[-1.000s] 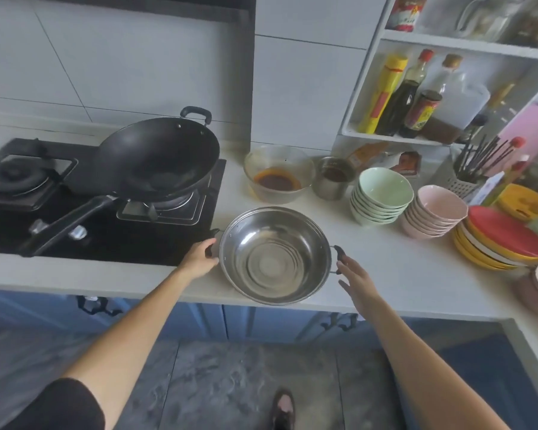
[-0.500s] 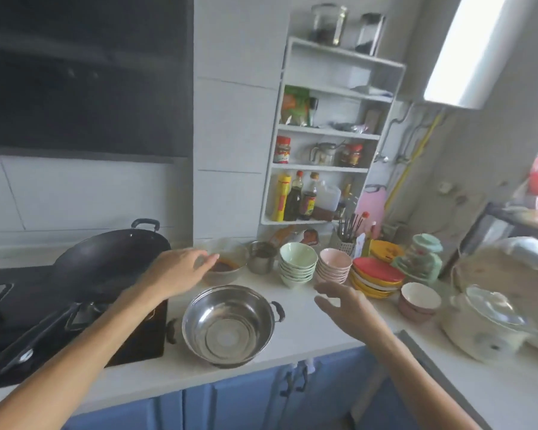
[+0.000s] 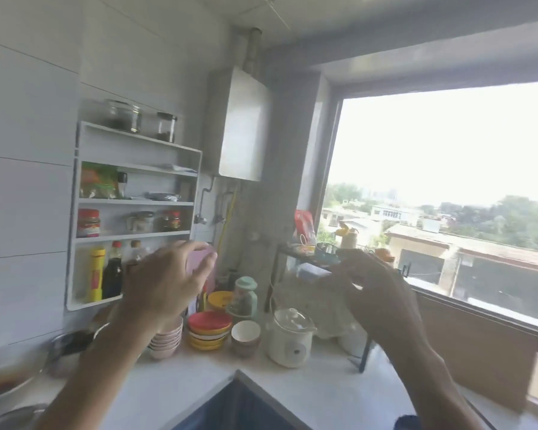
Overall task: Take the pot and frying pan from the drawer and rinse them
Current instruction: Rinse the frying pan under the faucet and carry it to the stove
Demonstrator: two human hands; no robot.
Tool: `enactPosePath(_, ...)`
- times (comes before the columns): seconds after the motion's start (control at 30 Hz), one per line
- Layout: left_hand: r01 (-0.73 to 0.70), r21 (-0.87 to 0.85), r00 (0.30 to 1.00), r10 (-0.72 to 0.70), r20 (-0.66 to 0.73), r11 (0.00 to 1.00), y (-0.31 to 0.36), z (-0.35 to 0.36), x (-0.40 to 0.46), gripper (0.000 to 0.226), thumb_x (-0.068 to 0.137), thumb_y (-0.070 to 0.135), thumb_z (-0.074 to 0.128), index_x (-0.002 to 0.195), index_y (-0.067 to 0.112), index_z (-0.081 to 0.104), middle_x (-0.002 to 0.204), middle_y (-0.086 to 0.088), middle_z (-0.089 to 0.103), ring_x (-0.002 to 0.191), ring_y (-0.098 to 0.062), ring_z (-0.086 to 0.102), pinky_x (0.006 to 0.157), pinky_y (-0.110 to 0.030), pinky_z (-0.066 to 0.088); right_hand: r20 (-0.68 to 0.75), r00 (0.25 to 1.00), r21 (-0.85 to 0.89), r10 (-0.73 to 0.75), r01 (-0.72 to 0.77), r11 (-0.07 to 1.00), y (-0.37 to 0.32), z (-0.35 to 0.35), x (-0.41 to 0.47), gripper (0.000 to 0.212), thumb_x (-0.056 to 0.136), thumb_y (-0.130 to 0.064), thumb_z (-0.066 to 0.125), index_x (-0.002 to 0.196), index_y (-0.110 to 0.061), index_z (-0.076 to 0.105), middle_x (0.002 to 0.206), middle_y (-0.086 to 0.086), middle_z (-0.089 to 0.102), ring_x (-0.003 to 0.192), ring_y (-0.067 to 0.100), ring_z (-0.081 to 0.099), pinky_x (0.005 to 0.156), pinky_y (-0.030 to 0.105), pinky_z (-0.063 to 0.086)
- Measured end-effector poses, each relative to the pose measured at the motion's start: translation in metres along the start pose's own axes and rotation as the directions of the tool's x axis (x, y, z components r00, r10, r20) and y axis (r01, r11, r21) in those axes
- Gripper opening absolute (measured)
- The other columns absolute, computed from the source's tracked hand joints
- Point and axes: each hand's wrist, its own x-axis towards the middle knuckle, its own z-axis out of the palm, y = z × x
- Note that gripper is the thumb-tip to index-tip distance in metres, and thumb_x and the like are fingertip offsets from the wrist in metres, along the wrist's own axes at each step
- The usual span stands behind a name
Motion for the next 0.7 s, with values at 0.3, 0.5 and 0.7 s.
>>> enactPosePath(0.3, -0.157, -0.189, 0.942, 0.205, 0.266, 0.969, 0.143, 0.119, -0.035, 0.076, 0.076, 0.076, 0.016, 0.125, 0.031, 0.053, 0.141, 0.008, 0.047, 0.123, -0.018, 0.05, 0.1, -0.041, 0.039, -0.082, 0.973, -0.231, 0.218, -0.231, 0.945, 0.138, -0.117, -0.065, 0.031, 0.087, -0.04, 0.056, 0.116, -0.033, 0.061, 0.119, -0.008, 0.065, 0.109, 0.021, 0.059, 0.09, 0.035, 0.044)
enactPosePath(0.5, -0.202, -0.323, 0.918, 0.294, 0.267, 0.924, 0.217, 0.196, -0.052, 0.06, 0.08, 0.063, 0.032, 0.124, 0.029, 0.055, 0.131, 0.001, 0.058, 0.115, -0.025, 0.057, 0.093, -0.043, 0.046, -0.09, 0.931, -0.268, 0.354, -0.365, 0.892, 0.222, -0.153, -0.083, 0.036, 0.088, -0.037, 0.057, 0.122, -0.026, 0.058, 0.126, -0.006, 0.061, 0.114, 0.014, 0.056, 0.083, 0.022, 0.035)
enactPosePath(0.7, -0.225, -0.405, 0.827, 0.394, 0.402, 0.886, 0.252, 0.313, -0.046, 0.038, 0.089, 0.046, 0.05, 0.122, 0.029, 0.057, 0.124, -0.001, 0.063, 0.113, -0.026, 0.059, 0.091, -0.042, 0.046, -0.114, 0.837, -0.263, 0.535, -0.545, 0.796, 0.315, -0.143, -0.094, 0.03, 0.087, -0.035, 0.059, 0.115, -0.026, 0.062, 0.117, -0.003, 0.066, 0.109, 0.015, 0.059, 0.084, 0.025, 0.039)
